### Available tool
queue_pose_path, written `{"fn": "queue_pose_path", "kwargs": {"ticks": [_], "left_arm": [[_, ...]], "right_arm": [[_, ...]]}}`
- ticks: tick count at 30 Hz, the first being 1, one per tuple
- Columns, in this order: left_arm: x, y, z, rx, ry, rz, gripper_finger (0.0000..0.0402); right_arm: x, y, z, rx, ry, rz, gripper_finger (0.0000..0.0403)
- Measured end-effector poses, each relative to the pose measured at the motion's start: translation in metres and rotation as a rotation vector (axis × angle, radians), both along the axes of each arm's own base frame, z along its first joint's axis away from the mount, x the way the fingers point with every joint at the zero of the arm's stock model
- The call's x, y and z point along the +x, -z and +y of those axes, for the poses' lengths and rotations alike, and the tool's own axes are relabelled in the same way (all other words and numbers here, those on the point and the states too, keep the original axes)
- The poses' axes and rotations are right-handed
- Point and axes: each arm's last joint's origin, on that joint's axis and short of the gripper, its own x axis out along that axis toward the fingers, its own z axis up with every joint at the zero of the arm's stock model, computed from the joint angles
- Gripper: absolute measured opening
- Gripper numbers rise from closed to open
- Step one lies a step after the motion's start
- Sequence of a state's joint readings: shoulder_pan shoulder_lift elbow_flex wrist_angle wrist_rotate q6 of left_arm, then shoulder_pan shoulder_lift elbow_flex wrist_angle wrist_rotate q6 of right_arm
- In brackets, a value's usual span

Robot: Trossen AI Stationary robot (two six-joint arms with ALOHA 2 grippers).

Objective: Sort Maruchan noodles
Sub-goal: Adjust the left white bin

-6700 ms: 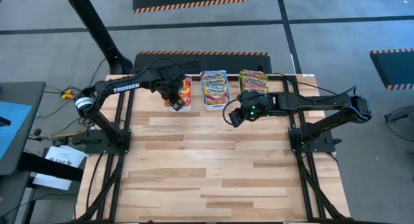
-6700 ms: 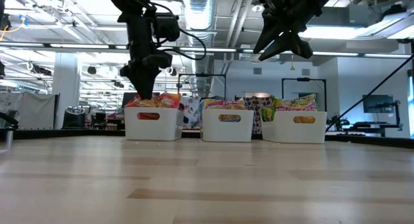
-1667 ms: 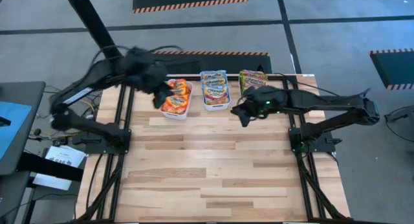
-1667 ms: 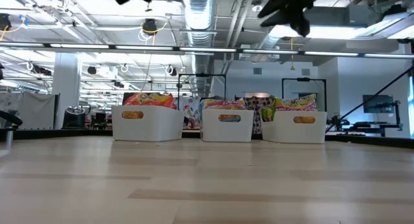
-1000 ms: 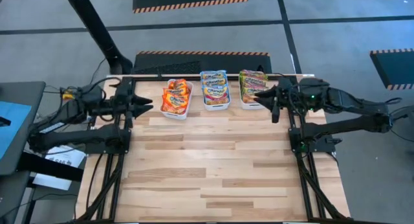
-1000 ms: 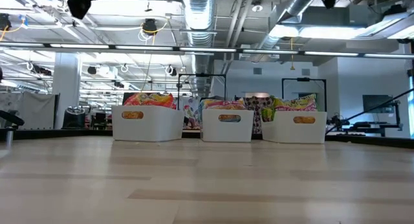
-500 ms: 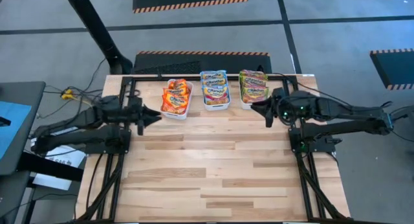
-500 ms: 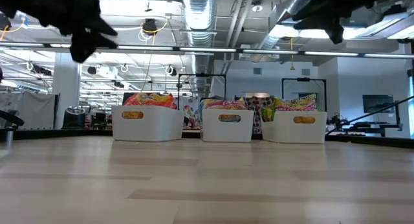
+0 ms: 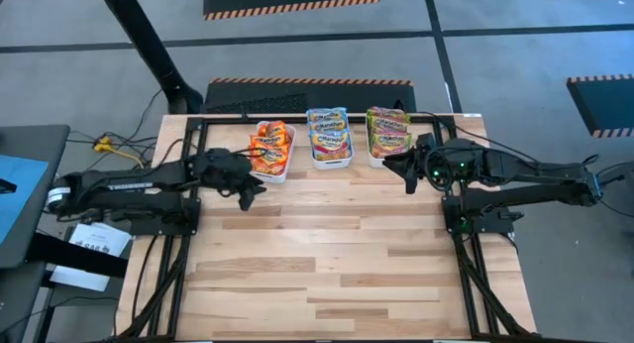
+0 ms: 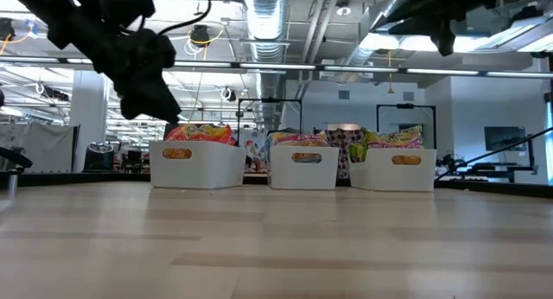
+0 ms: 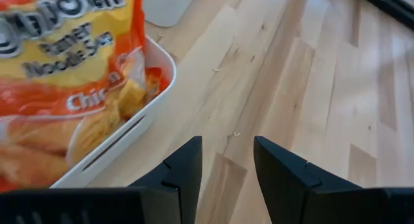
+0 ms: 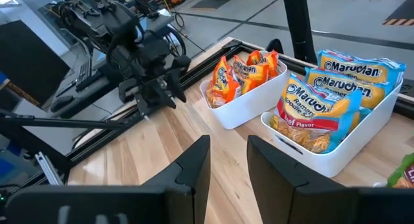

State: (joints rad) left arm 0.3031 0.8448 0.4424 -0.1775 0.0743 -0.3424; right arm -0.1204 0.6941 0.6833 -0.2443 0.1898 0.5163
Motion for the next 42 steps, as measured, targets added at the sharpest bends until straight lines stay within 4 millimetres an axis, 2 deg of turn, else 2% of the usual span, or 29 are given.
{"fn": "queue_pose_path", "kwargs": {"ticks": [10, 20, 37, 42], "left_arm": [[0.032, 0.019, 0.011, 0.007, -0.024, 0.096, 0.0125], [0.042, 0.039, 0.021, -0.016, -0.162, 0.158, 0.0125], [0.061, 0.053, 0.052, -0.032, -0.229, 0.007, 0.0125], [0.067, 0.060, 0.060, -0.066, -0.239, 0.025, 0.0125]], "right_arm": [[0.000, 0.000, 0.000, 0.007, 0.001, 0.000, 0.0127], [0.000, 0.000, 0.000, 0.008, -0.001, 0.003, 0.0127], [0.000, 0.001, 0.000, 0.009, 0.000, 0.012, 0.0127], [0.000, 0.002, 0.000, 0.010, 0.000, 0.020, 0.0127]]}}
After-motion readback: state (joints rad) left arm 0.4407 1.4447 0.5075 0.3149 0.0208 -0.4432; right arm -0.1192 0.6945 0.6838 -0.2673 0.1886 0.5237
